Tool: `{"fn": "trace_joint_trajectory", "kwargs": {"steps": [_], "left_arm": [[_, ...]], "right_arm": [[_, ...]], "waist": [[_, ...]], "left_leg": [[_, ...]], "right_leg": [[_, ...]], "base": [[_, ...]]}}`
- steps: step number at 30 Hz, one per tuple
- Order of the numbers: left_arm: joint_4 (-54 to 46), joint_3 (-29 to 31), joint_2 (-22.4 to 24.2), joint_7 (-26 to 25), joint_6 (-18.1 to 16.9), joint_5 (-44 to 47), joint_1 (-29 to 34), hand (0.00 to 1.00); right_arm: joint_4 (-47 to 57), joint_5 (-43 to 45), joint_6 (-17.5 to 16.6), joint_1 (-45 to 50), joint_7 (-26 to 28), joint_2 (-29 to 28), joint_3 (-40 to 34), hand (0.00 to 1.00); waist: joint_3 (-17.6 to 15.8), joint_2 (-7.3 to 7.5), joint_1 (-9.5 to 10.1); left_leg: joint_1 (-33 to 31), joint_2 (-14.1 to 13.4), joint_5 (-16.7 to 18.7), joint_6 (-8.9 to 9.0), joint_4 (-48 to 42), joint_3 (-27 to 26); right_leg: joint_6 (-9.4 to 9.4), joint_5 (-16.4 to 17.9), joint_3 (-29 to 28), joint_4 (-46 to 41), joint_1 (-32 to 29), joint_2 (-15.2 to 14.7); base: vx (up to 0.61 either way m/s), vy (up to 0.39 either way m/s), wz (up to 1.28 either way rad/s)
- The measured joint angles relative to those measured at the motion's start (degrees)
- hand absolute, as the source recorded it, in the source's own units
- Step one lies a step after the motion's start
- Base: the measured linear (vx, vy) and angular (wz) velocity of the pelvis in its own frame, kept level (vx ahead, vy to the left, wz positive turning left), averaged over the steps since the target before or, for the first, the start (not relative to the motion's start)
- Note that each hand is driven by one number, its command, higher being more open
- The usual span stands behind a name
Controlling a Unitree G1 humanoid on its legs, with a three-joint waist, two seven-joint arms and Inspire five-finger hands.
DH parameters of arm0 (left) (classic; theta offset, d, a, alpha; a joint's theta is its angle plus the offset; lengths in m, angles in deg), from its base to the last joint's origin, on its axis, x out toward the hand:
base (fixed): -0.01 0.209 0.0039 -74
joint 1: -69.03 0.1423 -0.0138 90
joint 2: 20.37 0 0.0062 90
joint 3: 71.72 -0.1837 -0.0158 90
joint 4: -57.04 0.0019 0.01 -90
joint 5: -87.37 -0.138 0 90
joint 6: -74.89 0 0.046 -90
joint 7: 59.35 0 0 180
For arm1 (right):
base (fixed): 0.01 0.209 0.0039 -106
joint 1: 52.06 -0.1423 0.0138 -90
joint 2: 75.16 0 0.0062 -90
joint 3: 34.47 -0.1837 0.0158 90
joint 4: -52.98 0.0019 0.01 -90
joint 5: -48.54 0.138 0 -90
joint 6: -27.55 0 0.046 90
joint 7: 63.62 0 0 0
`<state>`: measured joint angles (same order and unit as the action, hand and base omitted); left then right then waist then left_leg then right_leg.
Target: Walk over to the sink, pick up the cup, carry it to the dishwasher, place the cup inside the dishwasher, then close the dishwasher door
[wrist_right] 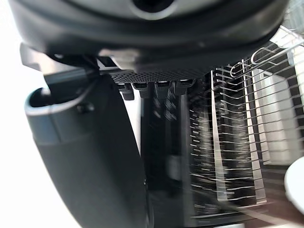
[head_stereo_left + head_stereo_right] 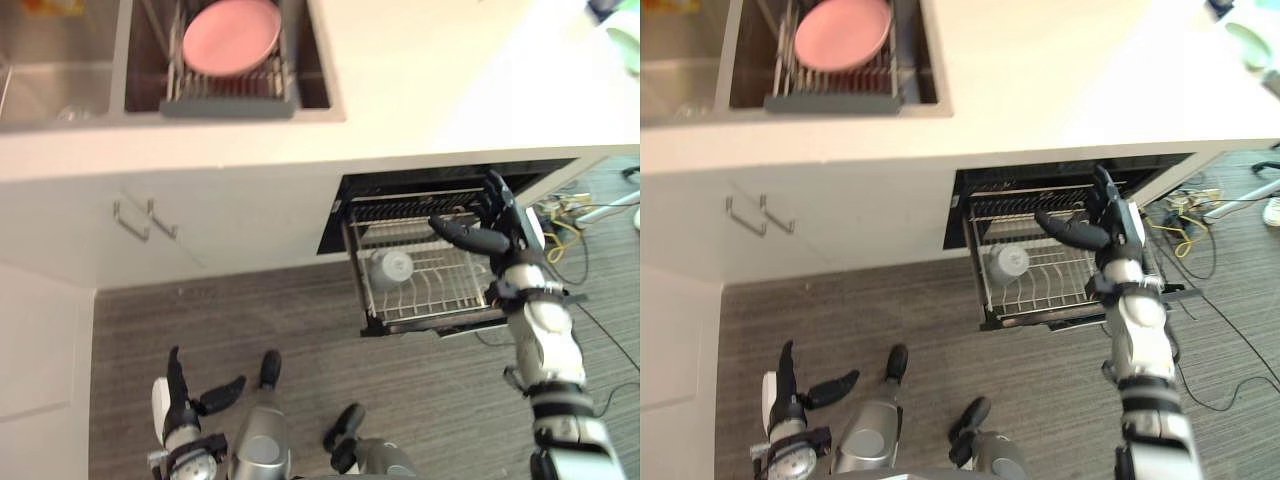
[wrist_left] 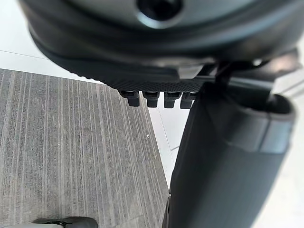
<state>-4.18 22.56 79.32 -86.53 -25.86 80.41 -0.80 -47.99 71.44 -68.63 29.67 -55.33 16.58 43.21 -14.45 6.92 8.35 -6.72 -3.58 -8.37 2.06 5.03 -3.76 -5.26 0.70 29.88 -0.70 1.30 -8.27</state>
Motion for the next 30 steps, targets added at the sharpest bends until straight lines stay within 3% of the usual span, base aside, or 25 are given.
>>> {"fn": "trace_joint_trajectory", "kwargs": {"steps": [6,10,12,14,15,16,18,20,22,23,24,25,26,28,30], "left_arm": [[8.4,7.4,4.9,4.1,-3.2,6.7,0.2,1.0],[9.2,10.1,8.0,4.8,-6.3,8.4,1.6,1.0],[9.5,10.7,8.0,5.0,-6.4,8.7,1.4,1.0],[11.1,11.0,8.6,5.4,-7.1,7.8,0.9,1.0],[12.2,11.2,9.6,5.3,-7.3,6.8,1.6,1.0],[12.4,11.2,10.2,4.9,-7.3,6.5,2.3,1.0],[13.8,11.7,10.4,4.2,-7.2,5.5,4.0,1.0],[14.2,11.8,10.2,4.2,-7.0,4.6,3.8,1.0],[14.3,11.8,9.9,4.7,-6.5,2.9,3.0,1.0],[14.3,11.1,9.1,5.1,-6.3,1.7,2.3,1.0],[14.3,10.4,8.7,5.2,-6.3,1.2,1.9,1.0],[14.4,9.1,7.6,5.5,-5.8,0.8,0.7,1.0],[14.5,7.7,6.1,6.0,-4.8,0.7,-1.1,1.0],[15.6,6.9,4.8,6.8,-4.0,0.5,-3.1,1.0],[16.6,6.7,4.0,7.0,-3.4,0.4,-3.2,1.0]], "right_arm": [[9.4,3.1,-1.0,7.3,6.6,-8.1,-1.2,1.0],[15.4,4.5,-1.0,8.8,8.7,-10.6,-0.7,1.0],[18.4,5.0,-1.0,9.0,7.9,-10.3,-2.6,1.0],[19.8,6.9,-1.5,8.9,7.0,-8.7,-6.0,1.0],[19.8,8.1,-1.7,8.6,6.4,-7.2,-7.9,1.0],[19.7,8.7,-1.7,8.6,6.4,-6.7,-8.5,1.0],[19.7,9.4,-3.2,9.0,6.8,-7.7,-8.9,1.0],[19.7,9.6,-3.8,9.2,6.6,-9.0,-8.9,1.0],[19.7,9.5,-4.0,11.1,6.1,-9.9,-8.9,1.0],[19.7,9.5,-4.0,12.7,5.6,-10.8,-8.9,1.0],[19.7,9.5,-4.0,13.2,5.3,-11.3,-8.8,1.0],[19.8,9.6,-4.0,13.6,5.3,-12.6,-8.6,1.0],[20.8,9.5,-4.0,14.4,5.0,-13.5,-8.6,1.0],[23.6,9.5,-4.0,16.7,4.4,-13.7,-8.6,1.0],[27.1,9.7,-4.3,18.3,4.3,-13.6,-8.6,1.0]], "waist": [[3.9,-2.62,-1.62],[6.5,-4.63,-1.62],[7.5,-4.66,-2.84],[8.0,-5.27,-4.31],[8.6,-6.96,-4.19],[8.9,-7.74,-3.94],[9.1,-7.82,-3.88],[9.0,-7.6,-3.95],[8.8,-7.48,-4.26],[8.8,-7.41,-4.61],[8.8,-7.39,-4.93],[8.4,-7.5,-5.92],[7.4,-6.89,-7.3],[7.4,-6.23,-8.28],[7.7,-5.24,-8.27]], "left_leg": [[4.4,-0.3,1.0,0.51,-0.1,-1.4],[3.7,-0.2,1.2,0.53,0.2,0.8],[2.4,-1.2,3.3,-2.35,-0.2,-8.1],[2.0,-2.4,3.8,-3.06,-0.8,-16.4],[2.2,-2.7,0.9,-1.69,-0.6,-17.2],[2.5,-2.6,-1.3,-1.39,-0.3,-16.6],[4.4,-0.1,-1.2,-2.04,0.1,-15.9],[4.9,2.0,-0.2,-3.37,0.1,-15.6],[5.6,3.9,0.5,-4.24,0.1,-14.5],[5.9,4.5,0.8,-4.79,0.1,-13.7],[6.0,4.5,1.1,-5.08,0.1,-13.3],[5.7,4.1,1.3,-5.48,0.1,-11.4],[5.0,3.7,1.1,-5.95,0.2,-8.9],[3.7,3.9,0.6,-6.69,0.2,-6.7],[4.0,5.8,0.5,-6.66,0.2,-7.0]], "right_leg": [[0.02,0.1,-1.5,0.9,3.8,0.3],[-0.15,0.6,1.9,0.9,5.4,0.4],[-0.63,0.1,8.0,2.0,7.0,-0.1],[-1.44,0.3,13.4,1.8,8.6,-1.8],[-2.36,1.0,15.1,0.5,9.5,-2.1],[-2.86,1.4,15.5,-0.2,9.9,-2.4],[-4.67,2.9,16.1,-3.8,11.3,-6.1],[-4.96,4.7,16.3,-8.7,10.7,-9.5],[-2.68,5.9,16.1,-16.8,9.8,-13.8],[3.67,6.1,13.5,-24.3,7.3,-16.3],[5.51,5.1,10.0,-27.3,5.4,-16.6],[4.23,6.1,0.9,-30.0,2.4,-14.0],[2.22,9.2,-5.8,-28.7,1.2,-8.2],[0.89,11.8,-12.1,-23.2,-0.1,-0.6],[2.06,11.8,-14.0,-14.6,-0.4,3.1]], "base": [[0.02,-0.015,-0.17],[-0.08,-0.008,0.44],[-0.04,-0.013,1.24],[0.04,0.14,1.51],[0.05,0.237,1.14],[0.05,0.185,0.59],[0.07,0.214,0.28],[0.05,0.203,0.28],[0.04,0.175,0.48],[0.03,0.145,0.49],[0.06,0.16,0.61],[0.06,0.081,0.79],[0.05,0.039,0.92],[0.05,-0.037,0.76],[0.06,-0.055,0.16]]}}
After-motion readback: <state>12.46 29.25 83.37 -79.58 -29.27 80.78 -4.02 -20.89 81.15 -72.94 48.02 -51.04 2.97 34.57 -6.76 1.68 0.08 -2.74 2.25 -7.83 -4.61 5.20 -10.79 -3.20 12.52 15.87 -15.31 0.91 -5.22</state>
